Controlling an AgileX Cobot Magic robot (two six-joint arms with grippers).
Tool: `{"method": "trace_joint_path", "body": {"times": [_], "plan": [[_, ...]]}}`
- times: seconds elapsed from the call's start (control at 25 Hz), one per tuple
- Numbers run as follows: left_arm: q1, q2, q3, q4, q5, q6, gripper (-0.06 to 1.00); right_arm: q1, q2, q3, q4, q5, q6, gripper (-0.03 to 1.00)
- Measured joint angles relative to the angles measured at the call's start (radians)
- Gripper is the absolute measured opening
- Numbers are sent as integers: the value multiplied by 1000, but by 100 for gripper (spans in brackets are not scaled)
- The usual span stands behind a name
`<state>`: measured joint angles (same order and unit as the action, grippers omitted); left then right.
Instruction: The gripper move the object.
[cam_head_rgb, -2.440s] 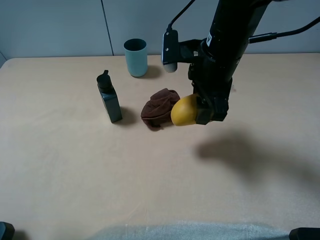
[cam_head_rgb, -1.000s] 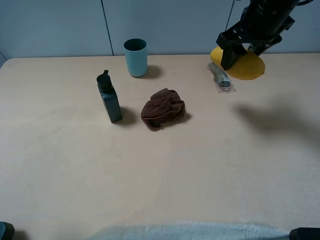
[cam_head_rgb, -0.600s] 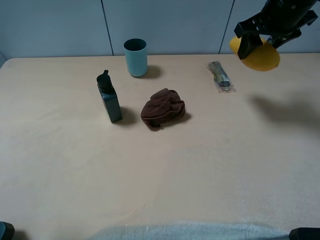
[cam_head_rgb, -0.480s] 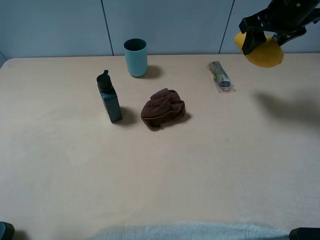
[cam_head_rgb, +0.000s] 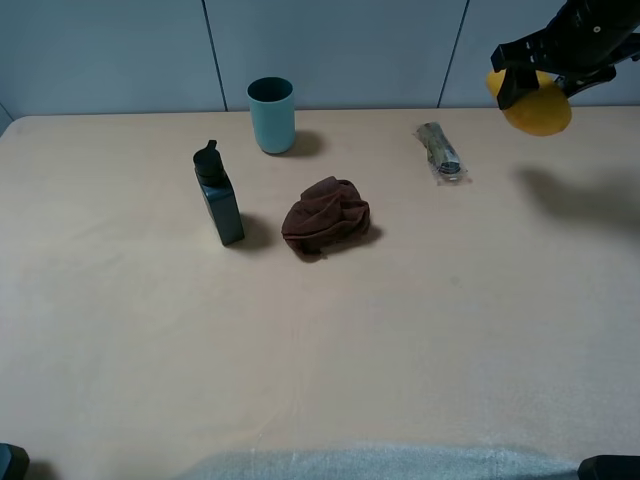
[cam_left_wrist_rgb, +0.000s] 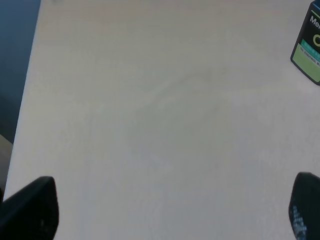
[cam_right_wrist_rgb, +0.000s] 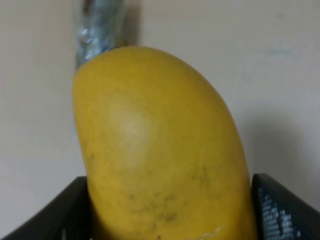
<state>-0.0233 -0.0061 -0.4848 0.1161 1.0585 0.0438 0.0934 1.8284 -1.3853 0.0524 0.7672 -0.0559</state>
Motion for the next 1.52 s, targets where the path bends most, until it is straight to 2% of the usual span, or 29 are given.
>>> {"method": "trace_joint_path", "body": {"times": [0.52,1.2,1.52], "plan": [[0,0,0,0,0,0,93,-20,100,-2,-34,-183,41,47],[0,0,0,0,0,0,93,-20,255,-4,-90,-339,48,47],[0,0,0,0,0,0,93,-36,305,-4,-97,-365,48,47]]}}
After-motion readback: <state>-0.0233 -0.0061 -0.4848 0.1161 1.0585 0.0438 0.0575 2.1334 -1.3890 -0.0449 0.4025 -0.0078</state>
